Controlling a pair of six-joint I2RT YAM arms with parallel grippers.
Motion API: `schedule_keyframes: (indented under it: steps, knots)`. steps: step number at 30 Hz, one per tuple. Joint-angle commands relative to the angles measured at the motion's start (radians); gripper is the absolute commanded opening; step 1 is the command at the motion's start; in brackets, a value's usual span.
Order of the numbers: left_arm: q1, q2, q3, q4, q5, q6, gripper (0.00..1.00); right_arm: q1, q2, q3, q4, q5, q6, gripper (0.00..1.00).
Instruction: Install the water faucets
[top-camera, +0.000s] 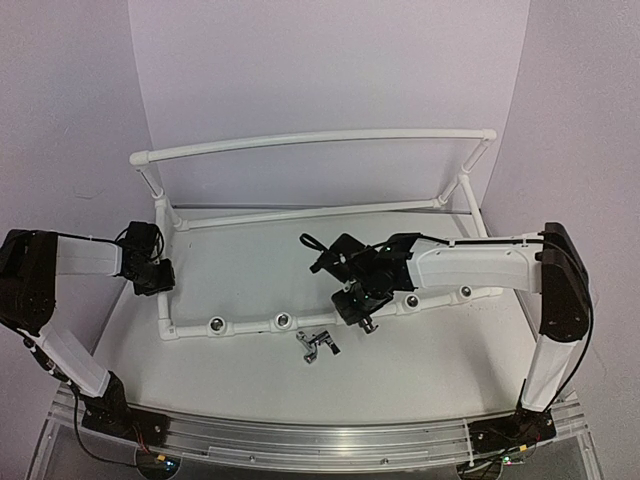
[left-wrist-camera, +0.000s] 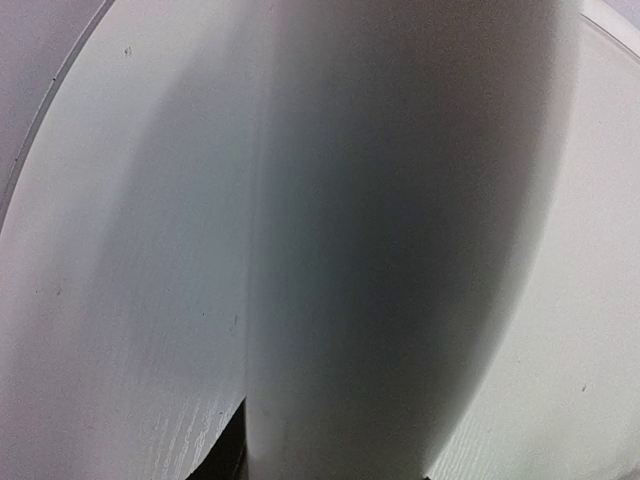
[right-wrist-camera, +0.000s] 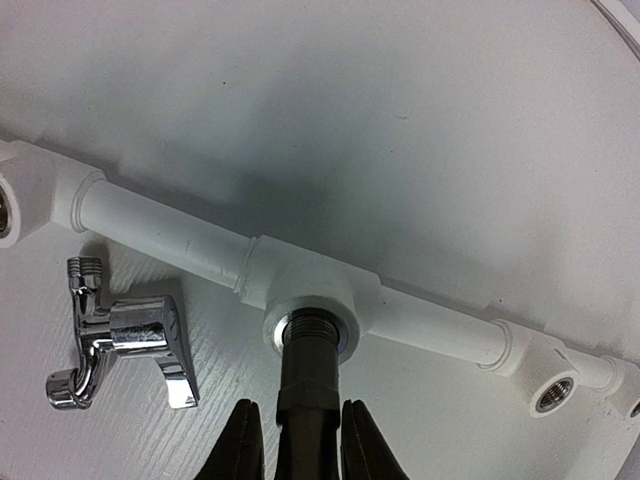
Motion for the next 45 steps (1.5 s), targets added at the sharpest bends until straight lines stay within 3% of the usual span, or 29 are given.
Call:
schedule_keyframes:
  steps: [1,11,14,17,32,37,40,45]
  knots:
    - [0.012,0.047,0.019,-0.001,0.081,-0.346,0.00,0.016,0.041,0.007,0.043,-0.142,0.007,0.23]
    - [0.013,0.049,0.025,-0.002,0.082,-0.345,0.00,0.009,0.049,0.005,0.042,-0.148,0.003,0.24]
    - [0.012,0.050,0.029,-0.003,0.082,-0.345,0.00,0.002,0.050,-0.001,0.041,-0.156,-0.003,0.33]
    - [0.012,0.053,0.032,-0.004,0.082,-0.344,0.00,-0.001,0.048,-0.004,0.043,-0.178,-0.005,0.33]
    - [0.013,0.051,0.023,-0.001,0.081,-0.347,0.00,-0.032,0.040,0.034,0.025,-0.226,-0.069,0.00]
    - [0.012,0.058,0.029,0.000,0.084,-0.346,0.00,-0.023,0.118,0.136,-0.117,-0.218,-0.215,0.00]
    - [0.012,0.059,0.028,0.003,0.087,-0.348,0.00,-0.005,0.172,0.186,-0.189,-0.131,-0.318,0.00]
    - [0.012,0.052,0.018,0.005,0.087,-0.346,0.00,0.061,0.161,0.179,-0.171,0.107,-0.501,0.00]
